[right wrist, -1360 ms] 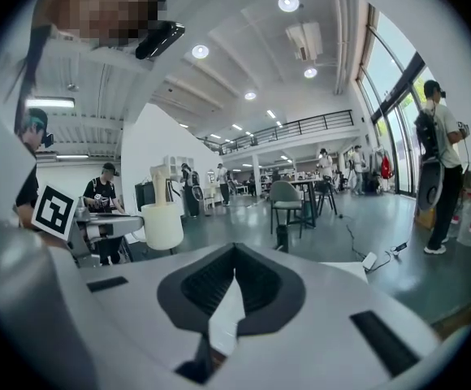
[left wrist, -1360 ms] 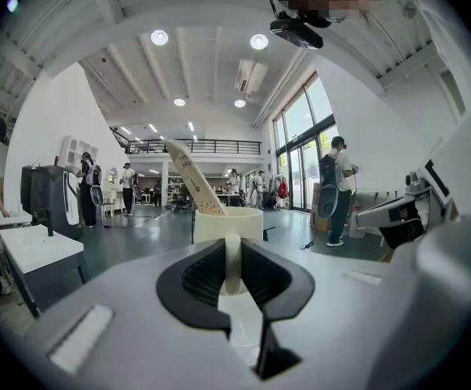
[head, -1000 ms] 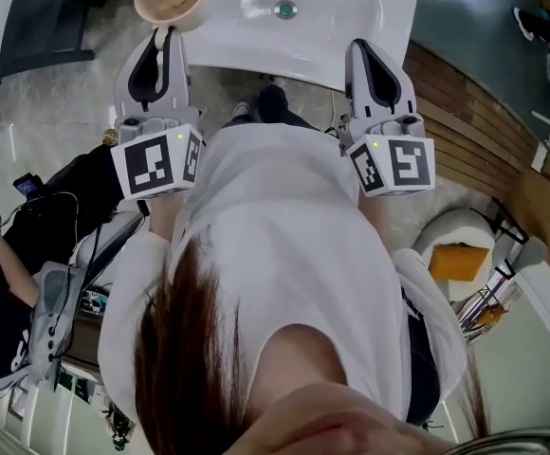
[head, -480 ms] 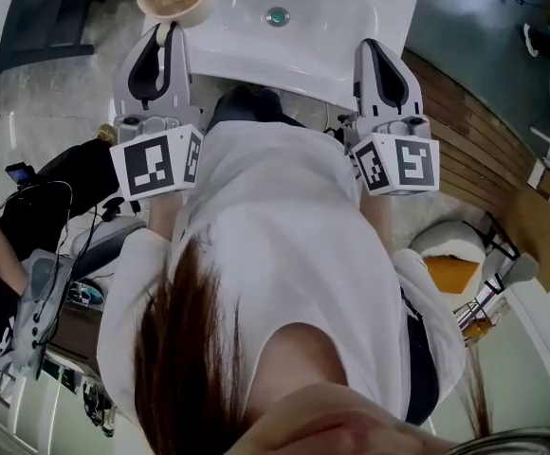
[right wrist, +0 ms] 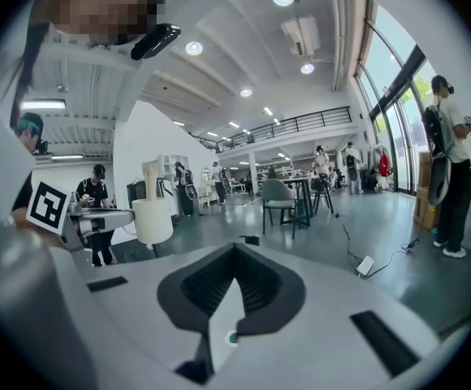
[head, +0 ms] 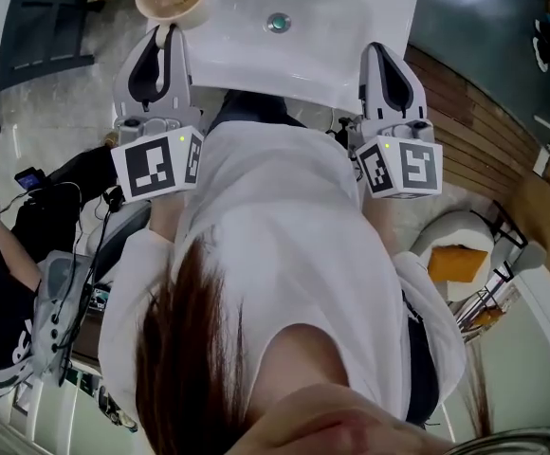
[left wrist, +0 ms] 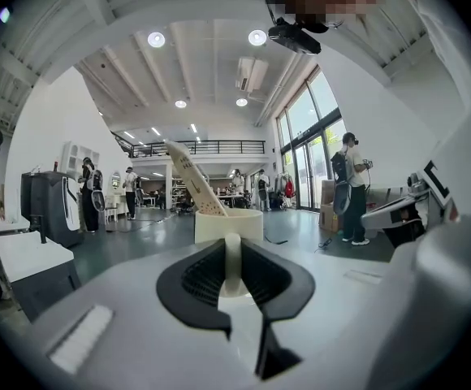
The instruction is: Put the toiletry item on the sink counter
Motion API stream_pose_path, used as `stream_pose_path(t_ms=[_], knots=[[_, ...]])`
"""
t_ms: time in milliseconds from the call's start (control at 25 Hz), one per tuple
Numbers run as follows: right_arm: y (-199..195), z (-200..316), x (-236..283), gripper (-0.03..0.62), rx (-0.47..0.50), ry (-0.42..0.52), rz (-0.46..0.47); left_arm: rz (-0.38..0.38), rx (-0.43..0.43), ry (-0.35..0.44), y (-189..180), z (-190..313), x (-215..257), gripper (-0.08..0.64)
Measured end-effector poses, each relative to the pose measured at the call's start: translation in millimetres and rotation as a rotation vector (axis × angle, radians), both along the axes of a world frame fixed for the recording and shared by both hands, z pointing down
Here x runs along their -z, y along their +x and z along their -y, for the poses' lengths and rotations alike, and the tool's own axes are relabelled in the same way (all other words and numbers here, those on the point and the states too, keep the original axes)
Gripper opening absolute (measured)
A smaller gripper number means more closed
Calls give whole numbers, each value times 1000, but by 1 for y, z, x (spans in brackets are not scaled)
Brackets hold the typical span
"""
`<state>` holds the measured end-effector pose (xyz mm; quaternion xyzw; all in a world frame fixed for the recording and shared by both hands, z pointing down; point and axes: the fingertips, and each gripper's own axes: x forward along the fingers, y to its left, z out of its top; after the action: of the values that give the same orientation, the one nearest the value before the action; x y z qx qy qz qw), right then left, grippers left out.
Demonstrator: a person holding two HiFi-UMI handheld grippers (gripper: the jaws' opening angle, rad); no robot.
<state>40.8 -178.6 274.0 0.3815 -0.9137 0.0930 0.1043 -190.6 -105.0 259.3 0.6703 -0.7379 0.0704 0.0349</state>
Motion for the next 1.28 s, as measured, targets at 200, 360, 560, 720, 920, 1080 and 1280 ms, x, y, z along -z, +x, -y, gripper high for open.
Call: stream_pose_path(t_ms=[200,360,560,720,920,1080,1280], knots=[[-9,1,7,5,-29,7,-17,10,-33,0,-12,12,6,49],[-10,2,2,5,-62,-6,-28,6,-59,-2,-18,19,1,49],[-23,-4,-11,5,-88,-27,-54,-1,-86,-8,-36,24,-12,49],[-41,-15,-19,5,-110,-35,-65,-11,-106,-12,-55,21,-22,49],[-44,-6,-21,5,-127,-43,-65,-5,-130,-15,-56,37,-23,49],[-58,0,-27,5,-139,-44,-68,-4,-127,-9,-73,44,-29,49],[-64,12,-33,5,-145,-39,-53,9,-106,11,-85,60,-33,49]])
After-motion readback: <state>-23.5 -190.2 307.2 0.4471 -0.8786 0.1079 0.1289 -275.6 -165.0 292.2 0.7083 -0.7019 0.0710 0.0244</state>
